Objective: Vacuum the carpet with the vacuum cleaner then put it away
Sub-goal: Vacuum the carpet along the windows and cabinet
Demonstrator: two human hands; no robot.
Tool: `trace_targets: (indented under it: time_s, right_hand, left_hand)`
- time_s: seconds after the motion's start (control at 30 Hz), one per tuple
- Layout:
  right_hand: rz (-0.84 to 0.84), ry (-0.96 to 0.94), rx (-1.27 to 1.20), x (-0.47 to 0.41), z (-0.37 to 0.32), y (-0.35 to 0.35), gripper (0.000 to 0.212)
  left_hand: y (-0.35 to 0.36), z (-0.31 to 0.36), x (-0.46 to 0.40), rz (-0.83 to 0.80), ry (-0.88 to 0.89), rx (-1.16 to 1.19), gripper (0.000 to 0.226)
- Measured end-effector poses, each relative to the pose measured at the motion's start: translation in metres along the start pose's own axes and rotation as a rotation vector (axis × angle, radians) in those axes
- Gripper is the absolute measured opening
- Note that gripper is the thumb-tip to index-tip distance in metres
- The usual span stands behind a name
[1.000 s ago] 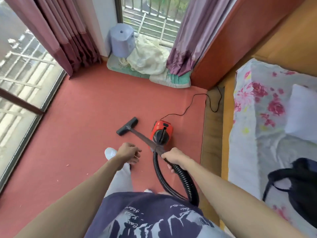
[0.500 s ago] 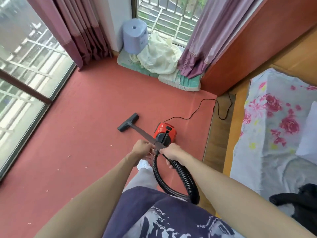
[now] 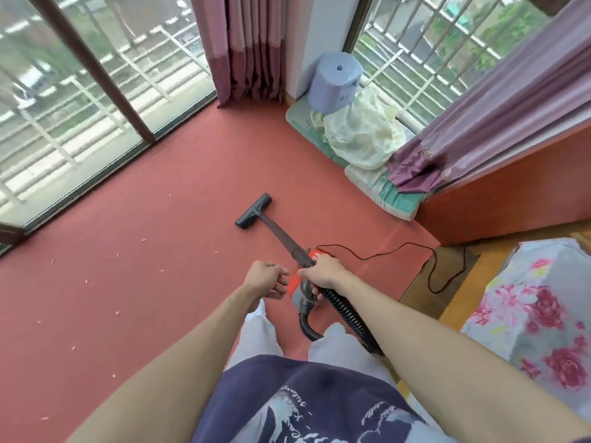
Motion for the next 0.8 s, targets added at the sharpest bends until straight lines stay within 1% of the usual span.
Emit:
trace_targets:
  time_s: [0.13,0.23,0.33,0.4,0.5,0.6,0.7,0.8]
  right_hand:
    - [0.03,-0.088,-0.046,-0.011,-0.024,-0.034,0.024]
    - [-0.026,-0.115,-0.081,-0.019,-0.024,-0.042,0.019]
    - [-0.121,-0.102,-0.075,-0.019,0.002,-0.033,0.016]
    - [-0.183,-0.062,-0.153,-0.013,0.03,-0.026,0.013]
    - [-0.224,-0.033,-0.251,0.007,0.064,-0.02,0.014]
    - [-0.254,-0.027,-0.218,0.023,0.088,-0.008,0.016]
    - [-0.257,-0.055,-0.156,0.031,0.11,0.003,0.013]
    - [-0.26,-0.061,-0.103,0.042,0.121,0.009,0.017]
  left_hand:
    - [0.012,-0.005,0.01,0.084,0.01,0.094,0.011]
    - [0.029,-0.012,0.019,0.159,0.032,0.214,0.011]
    - [0.056,-0.036,0.03,0.229,0.021,0.368,0.01]
    - [0.084,-0.052,0.038,0.236,0.012,0.43,0.009]
    - [0.122,-0.074,0.05,0.24,0.005,0.489,0.009]
    - [0.139,-0.086,0.061,0.259,0.007,0.512,0.01]
    - [0.141,-0.099,0.063,0.29,0.004,0.562,0.01]
    - [0.138,-0.103,0.07,0.315,0.018,0.57,0.011]
Point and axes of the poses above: each hand's wrist, its own x-axis away from the middle knuckle, its own y-axis out of the palm, z = x × y, the point moved 10 cm from there along -x, towards the middle knuckle, and after that the axes turned 8 degrees about -y, right-handed, at the moved point
